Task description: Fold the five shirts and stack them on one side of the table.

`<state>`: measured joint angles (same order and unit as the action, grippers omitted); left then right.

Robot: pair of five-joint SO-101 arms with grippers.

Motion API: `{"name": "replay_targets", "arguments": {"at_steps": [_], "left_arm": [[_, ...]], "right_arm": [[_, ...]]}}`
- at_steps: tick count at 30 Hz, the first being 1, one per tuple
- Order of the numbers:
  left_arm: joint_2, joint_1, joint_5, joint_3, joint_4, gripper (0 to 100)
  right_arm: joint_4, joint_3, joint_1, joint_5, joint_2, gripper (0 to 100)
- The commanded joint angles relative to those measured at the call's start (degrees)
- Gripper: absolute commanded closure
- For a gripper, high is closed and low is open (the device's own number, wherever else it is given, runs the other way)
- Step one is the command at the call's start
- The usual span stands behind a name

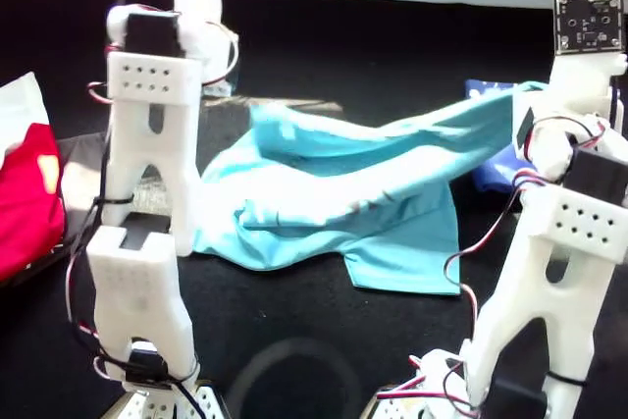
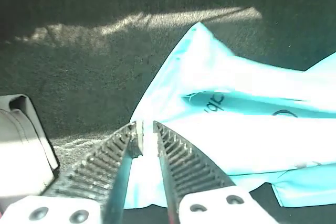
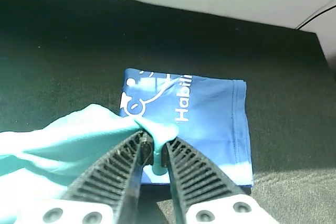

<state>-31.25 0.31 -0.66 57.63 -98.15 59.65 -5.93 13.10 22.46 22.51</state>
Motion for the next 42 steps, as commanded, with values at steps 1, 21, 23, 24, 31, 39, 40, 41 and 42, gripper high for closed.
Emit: {"name": "replay_targets", "arguments": {"at_steps": [1,21,23,24,31,39,40,41,42], "left_arm": [[-5.23,-0.84,0.0,-0.57,5.8,93],[-19.74,10.07,-3.43,-0.92,20.48,83],[-21.05,9.71,-3.43,-0.84,20.57,83],[-22.02,9.63,-3.43,-0.48,20.57,83],[-26.15,9.8,-3.43,0.75,20.4,83],[-26.51,11.21,-3.43,0.84,21.19,84],[-26.51,11.56,-3.43,0.84,21.36,87],[-26.51,12.0,-3.43,0.84,21.36,91],[-26.59,12.35,-3.43,0.84,21.45,97]], "right_arm": [[0.13,3.3,0.66,0.26,-4.09,99.1],[-1.01,3.74,-2.68,0.44,-17.1,99.1],[-1.01,3.74,-2.68,0.44,-17.1,99.1],[-1.01,3.74,-2.68,0.44,-17.1,99.1],[-0.84,3.74,-2.68,0.44,-17.1,99.1],[-0.75,3.74,-2.77,0.26,-17.1,99.1],[-0.75,3.74,-2.77,0.26,-17.1,99.1],[-0.75,3.74,-2.77,0.26,-17.1,99.1],[-0.75,3.74,-2.77,0.26,-17.1,99.1]]}}
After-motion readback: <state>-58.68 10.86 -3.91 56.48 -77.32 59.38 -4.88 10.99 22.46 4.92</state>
